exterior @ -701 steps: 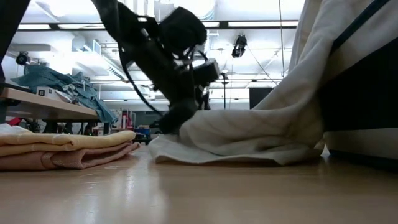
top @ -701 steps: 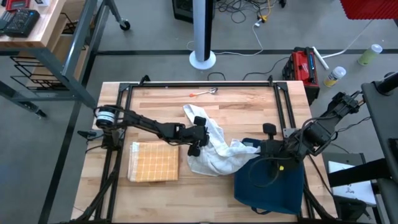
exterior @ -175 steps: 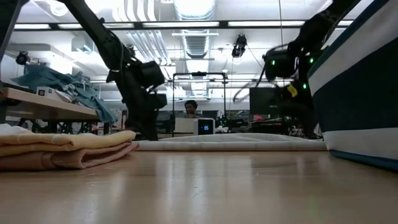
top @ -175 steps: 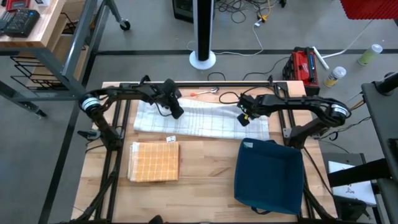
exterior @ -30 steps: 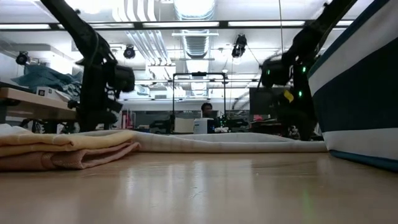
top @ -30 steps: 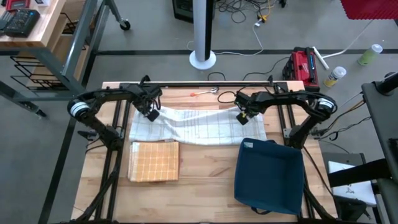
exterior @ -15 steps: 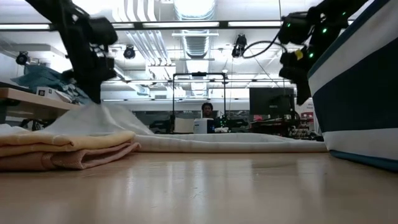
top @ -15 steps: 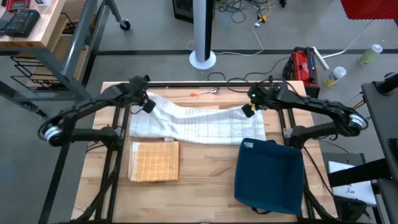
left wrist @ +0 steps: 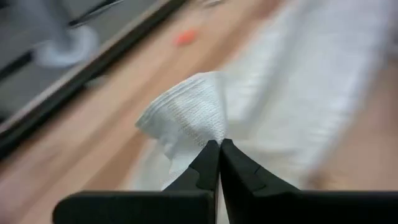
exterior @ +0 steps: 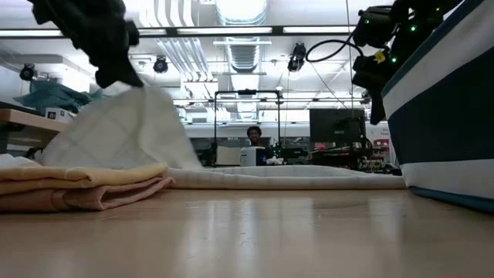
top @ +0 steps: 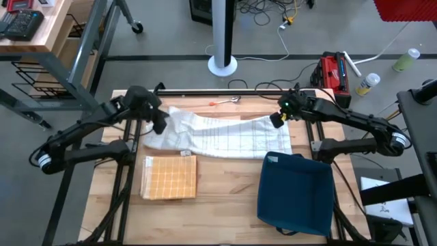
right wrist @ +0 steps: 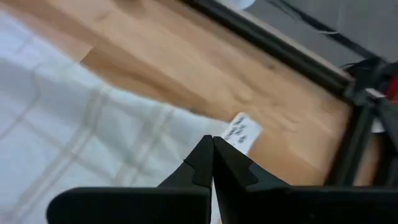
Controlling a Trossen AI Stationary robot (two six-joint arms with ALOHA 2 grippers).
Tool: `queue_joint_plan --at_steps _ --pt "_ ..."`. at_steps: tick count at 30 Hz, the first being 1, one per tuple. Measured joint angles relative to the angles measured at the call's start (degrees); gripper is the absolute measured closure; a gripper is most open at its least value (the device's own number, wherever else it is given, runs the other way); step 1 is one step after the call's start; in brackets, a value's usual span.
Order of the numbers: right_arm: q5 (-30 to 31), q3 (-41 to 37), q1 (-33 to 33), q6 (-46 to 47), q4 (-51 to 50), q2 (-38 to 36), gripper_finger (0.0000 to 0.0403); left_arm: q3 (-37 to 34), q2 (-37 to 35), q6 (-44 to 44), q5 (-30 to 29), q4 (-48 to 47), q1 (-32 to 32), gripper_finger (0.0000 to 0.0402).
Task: Fold towel
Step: Fold the white towel
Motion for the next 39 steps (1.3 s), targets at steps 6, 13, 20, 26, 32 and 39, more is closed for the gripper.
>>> queue_joint_plan --at_steps 6,13,20,26,32,39 --pt "-7.26 -1.93 1.45 -3.82 0.15 1.64 0.0403 0.00 -4.99 -3.55 14.75 -0.24 -9.19 0.0401" --pt "-7.97 -3.52 2.79 -12.07 3.46 4.59 0.0403 -0.15 -7.72 -13.10 18.38 -1.24 -27.24 0.0401" --pt "-12.88 -4.78 4.16 -23.44 19.55 7.74 0.0403 -1.84 -5.62 -29.91 2.61 0.62 -48.12 0.0401" --pt "-12.83 -4.82 4.16 -30.53 18.85 12.96 0.0381 -1.88 -5.34 -39.30 -10.72 6.31 -64.26 0.0401" --pt "-12.77 -4.82 4.16 -31.52 18.73 19.15 0.0314 -1.87 -3.57 -49.38 -20.19 7.18 -77.21 0.0401" --pt "-12.33 -2.23 4.16 -33.88 22.05 24.60 0.0247 -2.76 1.38 -57.46 -20.23 6.10 -82.68 0.0401"
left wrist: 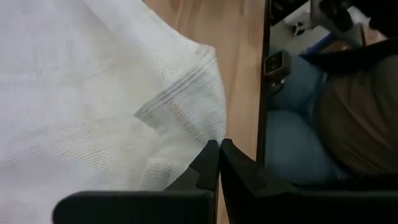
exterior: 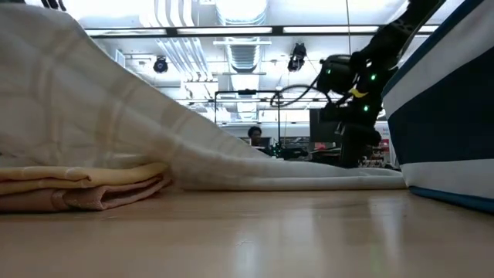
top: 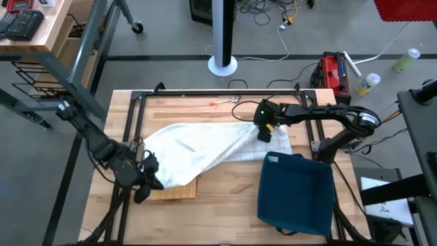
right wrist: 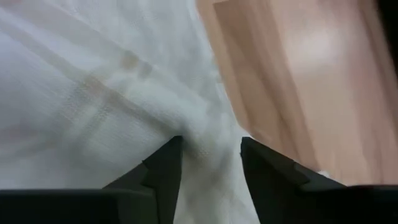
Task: Fold towel
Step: Fold the white towel
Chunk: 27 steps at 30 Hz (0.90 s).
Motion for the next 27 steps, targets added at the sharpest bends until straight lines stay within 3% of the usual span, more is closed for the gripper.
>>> queue_joint_plan --at_steps 6,11,17,22,27 --pt "-1.54 0.89 -0.03 -2.13 -1.69 5.88 0.0242 -0.37 1.17 -0.63 0.04 0.20 -0.05 0.0401" --pt "-1.90 1.84 -0.13 -2.46 -4.14 7.15 0.0286 -0.39 1.58 -2.01 -1.42 0.26 -0.09 0.0401" --pt "-1.30 2.07 -0.17 -3.26 -8.01 2.27 0.0388 -1.55 3.10 -3.33 -2.18 0.11 -0.07 0.0401" --pt "-1.24 2.19 -0.15 -1.71 -11.65 -2.58 0.0392 -2.30 4.10 -6.54 -3.04 -1.29 -0.07 0.0401" --pt "1.11 2.21 0.05 -0.56 -15.00 -7.34 0.0400 -2.34 4.25 -8.28 -9.57 -6.69 -0.07 0.0401"
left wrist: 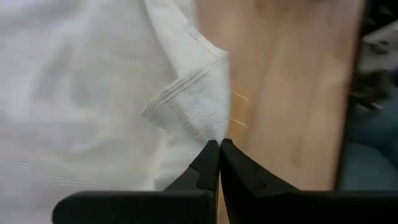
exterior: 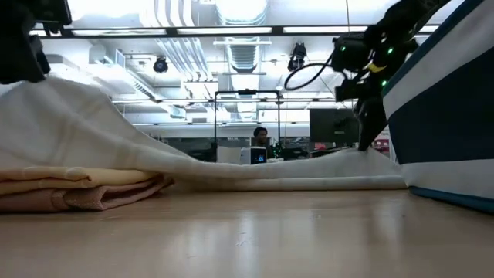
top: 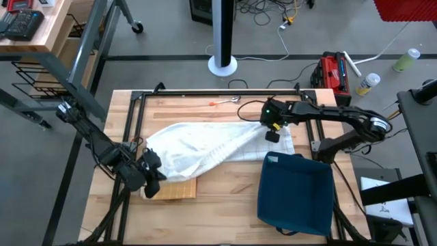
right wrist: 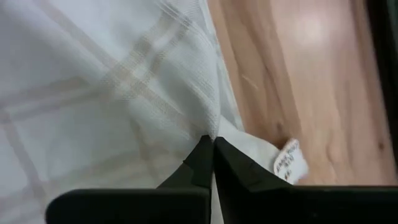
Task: Fold towel
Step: Fold the white towel
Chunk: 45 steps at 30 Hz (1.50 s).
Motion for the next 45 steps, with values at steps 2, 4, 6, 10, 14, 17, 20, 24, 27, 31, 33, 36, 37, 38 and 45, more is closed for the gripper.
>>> queue_joint_plan --at_steps 2,4,6,10,14,17,20,24,27,31,33,36,37,38,45 --pt "0.48 0.00 0.20 0.82 -1.67 -2.12 0.0401 0.09 -0.17 -1.36 -3.24 -3.50 0.02 0.0401" --pt "0.42 0.00 0.23 2.16 -4.08 -4.71 0.0401 0.71 -0.47 -2.74 -6.41 -6.52 0.00 0.0401" --pt "0.35 0.00 0.55 3.84 -6.34 -7.40 0.0402 2.07 -0.62 -5.05 -9.33 -11.11 0.00 0.0401" --pt "-0.07 0.00 1.93 6.76 -10.98 -13.82 0.0402 7.24 -0.51 -13.81 -11.32 -26.03 0.00 0.0401" --pt "-1.88 0.00 4.17 11.54 -12.86 -20.11 0.0402 12.59 1.10 -23.30 -9.93 -41.43 0.02 0.0401" --pt "-3.97 0.00 6.76 15.72 -12.77 -23.54 0.0403 14.66 2.73 -25.93 -9.53 -47.02 0.13 0.0401" --pt "-4.59 0.40 10.75 19.73 -13.51 -24.90 0.0403 14.73 3.94 -25.39 -9.08 -46.29 0.94 0.0401" --pt "-5.00 2.93 16.27 22.86 -18.83 -25.29 0.0403 15.71 5.84 -19.04 3.01 -39.67 0.94 0.0401" --pt "-3.37 5.69 19.57 24.94 -23.31 -25.30 0.0403 17.81 7.20 -13.55 8.18 -36.74 0.69 0.0401" --pt "6.73 7.76 21.93 27.11 -23.45 -24.97 0.0403 20.24 8.92 -13.06 -4.07 -44.92 1.16 0.0401" --pt "9.66 7.52 21.94 26.91 -22.20 -23.78 0.0403 19.98 9.48 -13.23 -12.20 -47.07 2.21 0.0401" --pt "14.00 6.94 21.94 26.81 -20.45 -20.30 0.0403 16.97 9.24 -10.43 -17.94 -46.35 5.75 0.0401" --pt "15.70 6.76 21.96 26.70 -21.20 -18.62 0.0403 15.90 9.02 -10.28 -18.08 -46.72 7.41 0.0401" --pt "17.42 6.74 21.94 26.62 -21.09 -16.82 0.0403 14.31 9.04 -10.19 -17.49 -46.75 9.34 0.0401" --pt "28.95 6.73 21.61 24.38 -19.26 -3.15 0.0403 1.30 9.91 -8.96 -16.96 -42.26 19.03 0.0401"
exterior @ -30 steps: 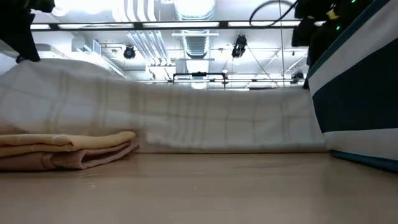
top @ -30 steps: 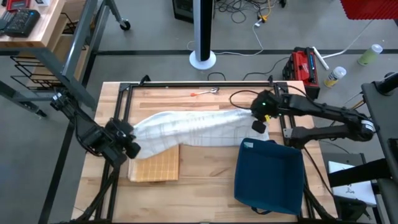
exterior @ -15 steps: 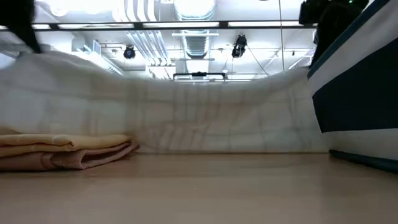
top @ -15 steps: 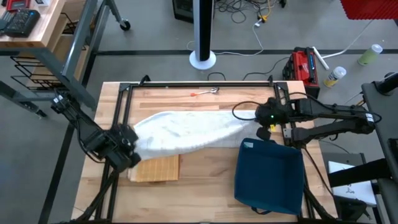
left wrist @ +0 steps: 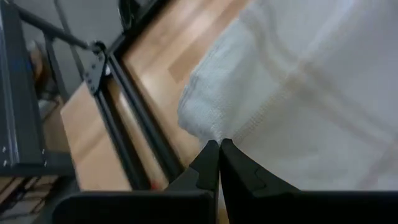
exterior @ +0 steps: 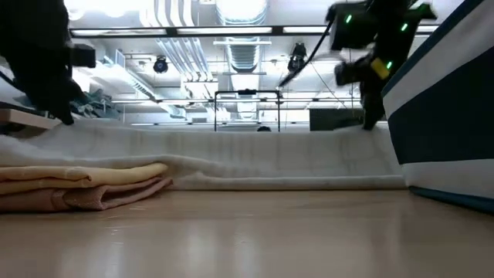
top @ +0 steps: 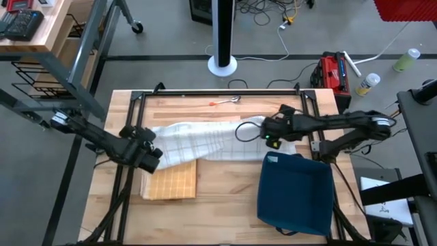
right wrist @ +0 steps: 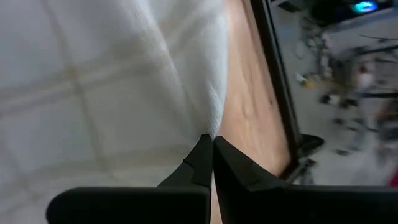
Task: Fold towel
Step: Fold the white towel
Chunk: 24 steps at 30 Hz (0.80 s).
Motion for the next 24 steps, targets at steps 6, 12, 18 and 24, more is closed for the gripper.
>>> queue_joint_plan --at_steps 6,12,18,24 --pt "5.25 0.04 -1.07 -1.43 2.83 10.33 0.0403 -1.69 1.24 3.81 -2.01 4.15 4.09 0.0401" --pt "7.09 0.04 -3.27 0.75 3.77 15.56 0.0403 1.03 3.70 3.58 -2.05 4.81 6.40 0.0401" --pt "7.02 1.01 -5.72 0.71 3.63 16.11 0.0403 3.45 7.29 4.54 -0.28 7.74 12.16 0.0401" --pt "-0.98 2.76 -8.45 -4.99 4.10 14.30 0.0403 6.84 11.42 15.53 7.63 17.40 19.81 0.0401"
